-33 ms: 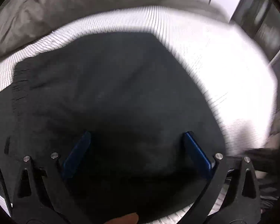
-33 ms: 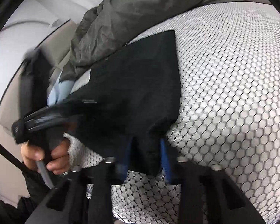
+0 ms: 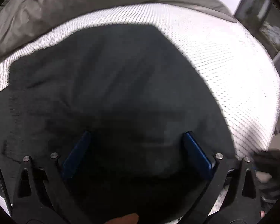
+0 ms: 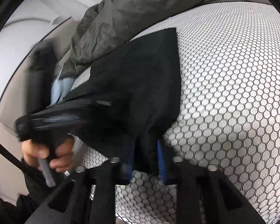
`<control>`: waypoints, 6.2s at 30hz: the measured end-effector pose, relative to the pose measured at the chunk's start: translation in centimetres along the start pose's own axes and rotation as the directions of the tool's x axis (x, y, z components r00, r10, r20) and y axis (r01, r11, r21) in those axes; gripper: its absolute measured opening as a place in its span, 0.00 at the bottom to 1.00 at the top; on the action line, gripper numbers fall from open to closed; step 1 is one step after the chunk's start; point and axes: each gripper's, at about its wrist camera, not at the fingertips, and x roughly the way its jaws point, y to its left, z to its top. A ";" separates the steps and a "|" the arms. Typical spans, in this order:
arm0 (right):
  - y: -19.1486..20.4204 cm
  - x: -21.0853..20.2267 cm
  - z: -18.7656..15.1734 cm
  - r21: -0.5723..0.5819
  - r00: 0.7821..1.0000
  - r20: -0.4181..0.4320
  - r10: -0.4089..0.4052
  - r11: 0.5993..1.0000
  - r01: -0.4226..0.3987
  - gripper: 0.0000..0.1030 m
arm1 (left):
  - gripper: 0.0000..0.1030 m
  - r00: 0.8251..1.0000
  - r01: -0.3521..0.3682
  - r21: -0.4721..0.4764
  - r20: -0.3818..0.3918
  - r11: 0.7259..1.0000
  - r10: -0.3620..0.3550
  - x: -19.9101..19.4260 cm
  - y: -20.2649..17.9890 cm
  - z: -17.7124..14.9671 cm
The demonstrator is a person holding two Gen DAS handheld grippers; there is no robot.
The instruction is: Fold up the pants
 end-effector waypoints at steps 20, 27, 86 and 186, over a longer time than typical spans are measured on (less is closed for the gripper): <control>2.5 -3.4 4.7 -0.103 0.961 0.253 -0.109 0.985 0.139 0.81 | 0.93 0.971 0.037 -0.243 0.236 0.969 0.022 -12.1 14.3 -7.1; 3.8 2.5 3.5 -0.212 0.973 0.097 -0.210 0.951 0.226 0.81 | 0.66 0.977 0.155 -0.395 0.198 0.905 -0.080 -10.6 21.3 -9.1; 1.8 0.9 3.0 -0.116 0.961 0.112 -0.252 0.957 0.265 0.82 | 0.25 0.977 0.164 -0.491 0.199 0.856 -0.073 -5.7 24.2 -0.4; 5.1 0.3 3.7 0.005 0.981 0.145 -0.132 0.991 0.133 0.93 | 0.07 0.894 0.345 -0.154 0.355 0.926 -0.274 -16.2 7.9 -3.3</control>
